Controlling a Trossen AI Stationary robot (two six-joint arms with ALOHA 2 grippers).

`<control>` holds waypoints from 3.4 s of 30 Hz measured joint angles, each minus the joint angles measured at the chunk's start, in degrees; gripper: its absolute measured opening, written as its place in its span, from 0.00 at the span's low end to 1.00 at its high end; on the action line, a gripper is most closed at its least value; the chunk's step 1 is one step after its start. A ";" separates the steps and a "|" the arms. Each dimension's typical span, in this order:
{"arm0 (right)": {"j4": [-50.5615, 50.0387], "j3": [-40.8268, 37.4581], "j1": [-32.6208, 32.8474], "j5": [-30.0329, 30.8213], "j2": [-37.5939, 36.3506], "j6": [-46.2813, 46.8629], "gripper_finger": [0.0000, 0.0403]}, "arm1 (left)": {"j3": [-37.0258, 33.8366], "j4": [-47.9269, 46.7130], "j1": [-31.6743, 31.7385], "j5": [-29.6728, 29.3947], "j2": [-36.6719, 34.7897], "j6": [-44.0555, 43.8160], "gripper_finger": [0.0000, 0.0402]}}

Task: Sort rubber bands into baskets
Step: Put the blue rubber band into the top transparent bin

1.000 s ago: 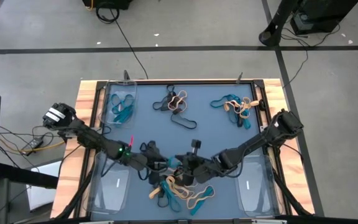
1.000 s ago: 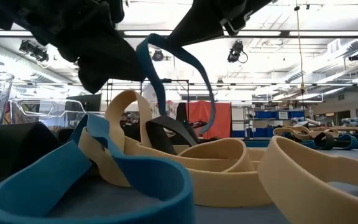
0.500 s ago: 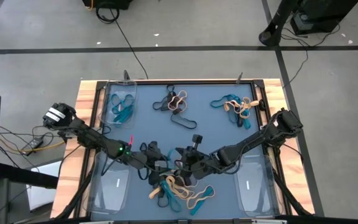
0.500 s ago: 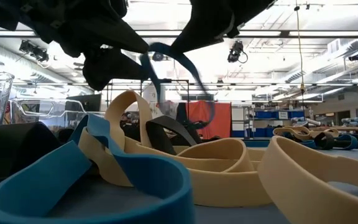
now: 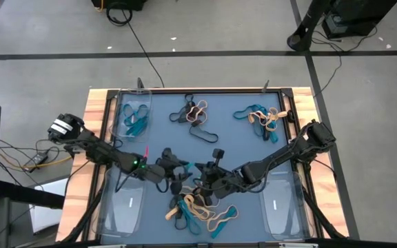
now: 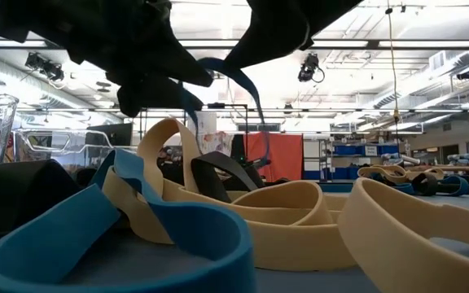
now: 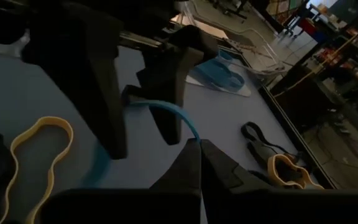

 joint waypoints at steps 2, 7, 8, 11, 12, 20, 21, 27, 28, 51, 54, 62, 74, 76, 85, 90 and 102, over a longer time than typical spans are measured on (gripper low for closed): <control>0.00 0.00 -0.08 -0.04 0.00 -0.21 0.01 | 0.00 -0.03 0.28 0.00 0.00 0.13 0.55; 0.00 0.00 -0.06 -1.08 0.00 -1.03 0.01 | 0.00 -0.10 0.47 -0.64 0.00 0.12 0.27; -0.03 0.00 -0.06 -1.63 0.00 -1.00 0.01 | 0.00 -0.11 0.47 -0.64 -0.01 0.39 0.19; -0.07 0.00 -0.06 -2.84 0.00 -0.55 0.03 | 0.00 -0.52 0.48 0.38 -0.89 0.97 0.03; -0.07 0.00 -0.06 -2.82 0.00 0.06 0.04 | 0.00 -0.63 0.54 0.86 -1.32 1.02 0.03; -0.13 0.07 -0.08 -2.90 0.00 -0.79 0.22 | 0.00 -13.70 2.49 0.47 -10.48 0.62 0.01; -0.13 0.07 -0.08 -2.96 0.00 -0.08 0.24 | 0.00 -15.88 2.99 0.45 -12.09 0.61 0.01; -0.11 0.07 -0.40 -8.10 0.00 5.84 0.29 | 0.00 -30.51 7.24 -4.79 -22.47 -2.95 0.01; -0.06 0.07 -0.52 -9.21 0.00 6.47 0.29 | 0.00 -33.62 8.15 -6.37 -24.39 -4.26 0.01; 0.17 0.02 -1.87 -12.03 0.02 8.22 0.28 | 0.00 -75.36 41.17 -5.54 -41.22 -8.38 0.01; 0.19 0.00 -1.83 -12.15 0.02 8.58 0.28 | 0.00 -77.60 43.94 -3.95 -41.27 -8.20 0.01; 0.20 0.00 -1.81 -13.35 0.02 9.60 0.28 | 0.00 -79.46 49.23 0.62 -41.20 -5.92 0.01; 0.36 0.00 -1.77 -19.23 0.02 14.66 0.29 | 0.00 -77.89 52.25 0.74 -41.18 -4.26 0.22; 0.59 0.00 -1.77 -22.25 0.41 16.06 0.29 | 0.00 -77.35 52.30 1.57 -41.18 -3.06 0.27; 9.46 -0.02 -1.34 -37.49 7.93 16.53 0.29 | 0.00 -68.47 52.18 6.03 -41.77 2.90 0.33; 14.56 -0.07 -1.07 -40.23 10.87 18.05 0.29 | 0.00 -61.52 50.05 11.02 -43.48 6.62 0.34; 19.23 -0.02 3.09 -40.01 11.28 18.59 0.29 | -0.02 -48.54 31.86 15.47 -46.57 9.60 0.33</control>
